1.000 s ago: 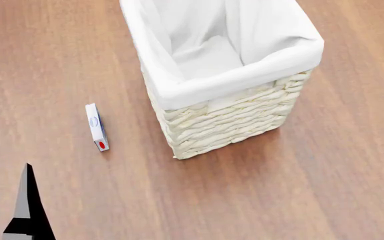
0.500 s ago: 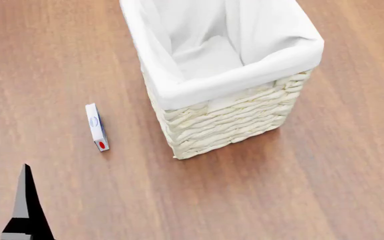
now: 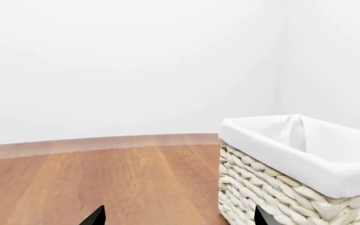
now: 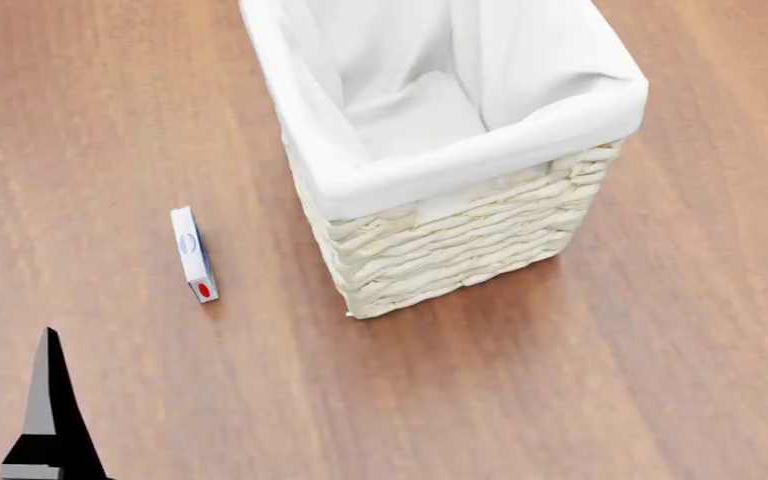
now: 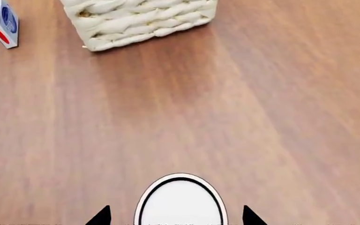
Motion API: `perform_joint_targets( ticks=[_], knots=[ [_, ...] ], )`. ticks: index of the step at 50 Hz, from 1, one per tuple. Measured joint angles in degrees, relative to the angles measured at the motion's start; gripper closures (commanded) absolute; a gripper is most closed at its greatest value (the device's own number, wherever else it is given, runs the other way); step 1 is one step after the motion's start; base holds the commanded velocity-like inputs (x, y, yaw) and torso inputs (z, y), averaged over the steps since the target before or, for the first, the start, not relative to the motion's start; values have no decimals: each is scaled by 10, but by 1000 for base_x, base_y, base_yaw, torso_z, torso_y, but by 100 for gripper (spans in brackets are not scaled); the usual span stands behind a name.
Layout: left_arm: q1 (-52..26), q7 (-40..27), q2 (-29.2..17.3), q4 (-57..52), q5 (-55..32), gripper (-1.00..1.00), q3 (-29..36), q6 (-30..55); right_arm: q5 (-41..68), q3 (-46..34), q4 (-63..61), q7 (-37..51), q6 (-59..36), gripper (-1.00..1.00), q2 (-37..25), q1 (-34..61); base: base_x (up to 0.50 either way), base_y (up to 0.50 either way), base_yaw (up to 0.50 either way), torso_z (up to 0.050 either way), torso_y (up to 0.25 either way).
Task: Pick up the alphabet soup and the cream cheese box, and put them in the basket.
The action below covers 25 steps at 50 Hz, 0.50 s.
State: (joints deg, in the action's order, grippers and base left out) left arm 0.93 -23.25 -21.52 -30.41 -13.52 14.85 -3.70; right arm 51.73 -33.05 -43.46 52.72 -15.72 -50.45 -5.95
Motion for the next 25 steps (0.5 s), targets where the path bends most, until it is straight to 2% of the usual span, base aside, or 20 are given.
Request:
perform_joint_targets(
  ticks=[25],
  knots=[
    [-5,-3,-2,6,-1,-100,3,1,-7,-10,51,-25,1,-100,20,9,0,0,0,0,0]
  ],
)
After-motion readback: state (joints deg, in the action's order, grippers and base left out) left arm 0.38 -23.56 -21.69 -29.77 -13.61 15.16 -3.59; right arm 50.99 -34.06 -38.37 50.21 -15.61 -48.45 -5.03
